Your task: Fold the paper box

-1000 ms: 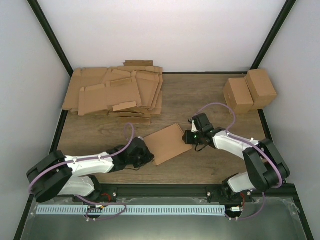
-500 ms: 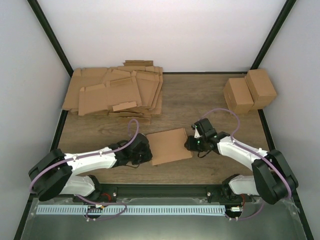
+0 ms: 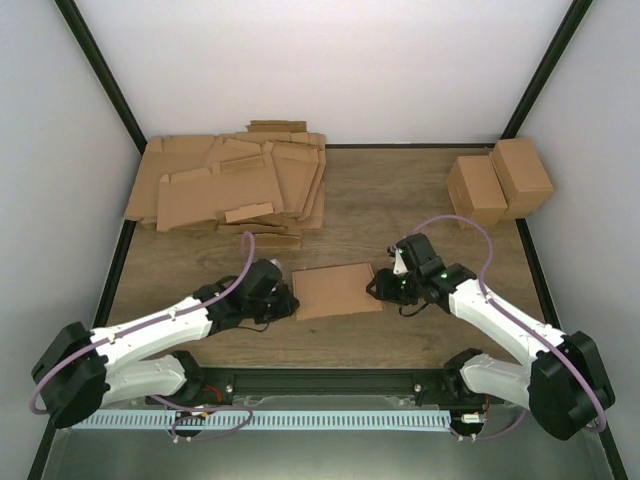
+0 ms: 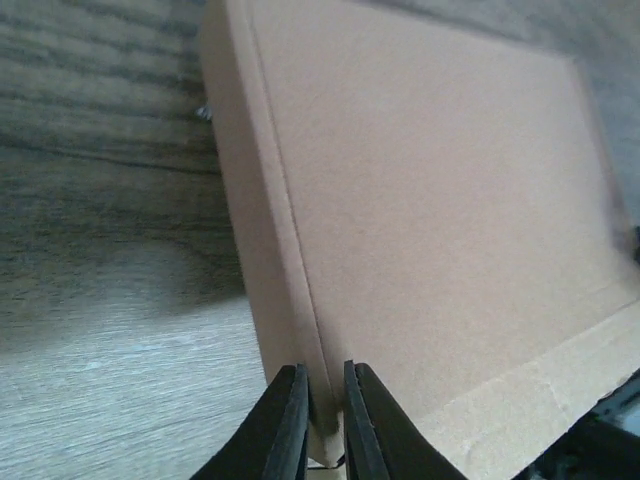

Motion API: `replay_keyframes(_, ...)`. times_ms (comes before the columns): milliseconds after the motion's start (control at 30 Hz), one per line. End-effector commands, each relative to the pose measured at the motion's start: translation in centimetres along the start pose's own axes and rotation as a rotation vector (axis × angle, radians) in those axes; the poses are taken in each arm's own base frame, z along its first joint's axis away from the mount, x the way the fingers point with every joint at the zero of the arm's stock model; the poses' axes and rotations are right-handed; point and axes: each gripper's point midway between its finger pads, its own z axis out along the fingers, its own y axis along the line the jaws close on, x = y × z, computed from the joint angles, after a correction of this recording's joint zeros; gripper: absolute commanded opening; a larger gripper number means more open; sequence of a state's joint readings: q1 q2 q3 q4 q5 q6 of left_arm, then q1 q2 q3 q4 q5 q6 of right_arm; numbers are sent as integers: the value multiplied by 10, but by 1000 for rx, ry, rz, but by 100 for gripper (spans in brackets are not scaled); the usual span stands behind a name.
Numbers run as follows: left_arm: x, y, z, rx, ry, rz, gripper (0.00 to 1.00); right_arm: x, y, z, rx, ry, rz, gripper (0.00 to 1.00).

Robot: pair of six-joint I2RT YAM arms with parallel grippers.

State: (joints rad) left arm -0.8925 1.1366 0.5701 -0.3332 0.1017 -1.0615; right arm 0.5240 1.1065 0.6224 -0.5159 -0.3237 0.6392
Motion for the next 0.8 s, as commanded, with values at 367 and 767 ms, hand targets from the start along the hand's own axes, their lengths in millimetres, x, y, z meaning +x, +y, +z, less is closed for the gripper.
replay_keyframes(367, -26, -67, -56, 298, -72, -11, 40, -14, 79, -39, -303, 3, 49, 55)
replay_keyframes(767, -43, -69, -67, 352, -128, -106, 53, -28, 84, -50, -295, -32, 207, 71)
